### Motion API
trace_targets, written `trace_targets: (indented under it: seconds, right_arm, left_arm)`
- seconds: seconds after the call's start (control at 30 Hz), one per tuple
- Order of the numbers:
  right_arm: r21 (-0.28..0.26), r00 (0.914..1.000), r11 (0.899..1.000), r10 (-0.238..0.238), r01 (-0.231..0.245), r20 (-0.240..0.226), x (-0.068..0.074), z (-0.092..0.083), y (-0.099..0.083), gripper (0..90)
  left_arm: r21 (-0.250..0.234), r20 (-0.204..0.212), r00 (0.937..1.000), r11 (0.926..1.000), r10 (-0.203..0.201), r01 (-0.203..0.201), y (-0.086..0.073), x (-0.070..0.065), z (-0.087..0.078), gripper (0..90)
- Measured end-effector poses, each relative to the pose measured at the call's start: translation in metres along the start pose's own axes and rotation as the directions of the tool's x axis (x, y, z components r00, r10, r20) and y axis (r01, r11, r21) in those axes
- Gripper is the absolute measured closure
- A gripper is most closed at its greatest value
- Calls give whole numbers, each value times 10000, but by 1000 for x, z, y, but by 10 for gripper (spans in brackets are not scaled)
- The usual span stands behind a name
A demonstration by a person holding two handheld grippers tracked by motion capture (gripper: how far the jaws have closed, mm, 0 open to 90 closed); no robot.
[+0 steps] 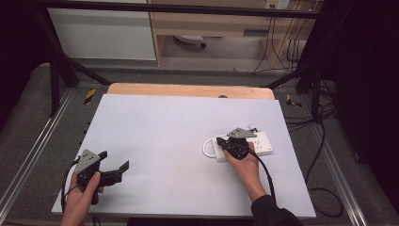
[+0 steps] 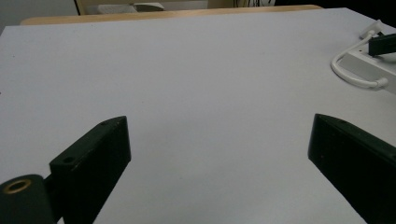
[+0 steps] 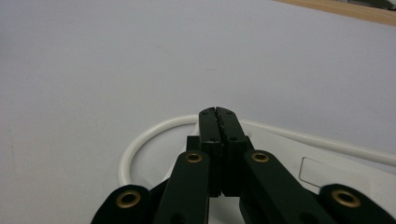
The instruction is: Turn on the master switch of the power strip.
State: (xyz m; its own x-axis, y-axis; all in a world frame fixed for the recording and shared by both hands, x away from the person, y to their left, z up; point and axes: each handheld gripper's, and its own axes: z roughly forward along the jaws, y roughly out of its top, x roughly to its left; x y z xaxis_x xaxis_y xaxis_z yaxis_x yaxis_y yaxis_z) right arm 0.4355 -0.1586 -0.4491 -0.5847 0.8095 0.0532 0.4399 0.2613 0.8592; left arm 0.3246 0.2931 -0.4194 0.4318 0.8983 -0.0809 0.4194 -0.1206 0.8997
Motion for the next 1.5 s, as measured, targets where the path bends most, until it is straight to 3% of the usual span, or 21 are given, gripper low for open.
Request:
trace_targets:
  seconds: [1.5]
  right_arm:
    - [74, 9995, 9995, 319, -318, -84, -2, 1, -2, 900]
  left_arm:
    - [112, -47, 10000, 9999, 29, -29, -1, 0, 1, 58]
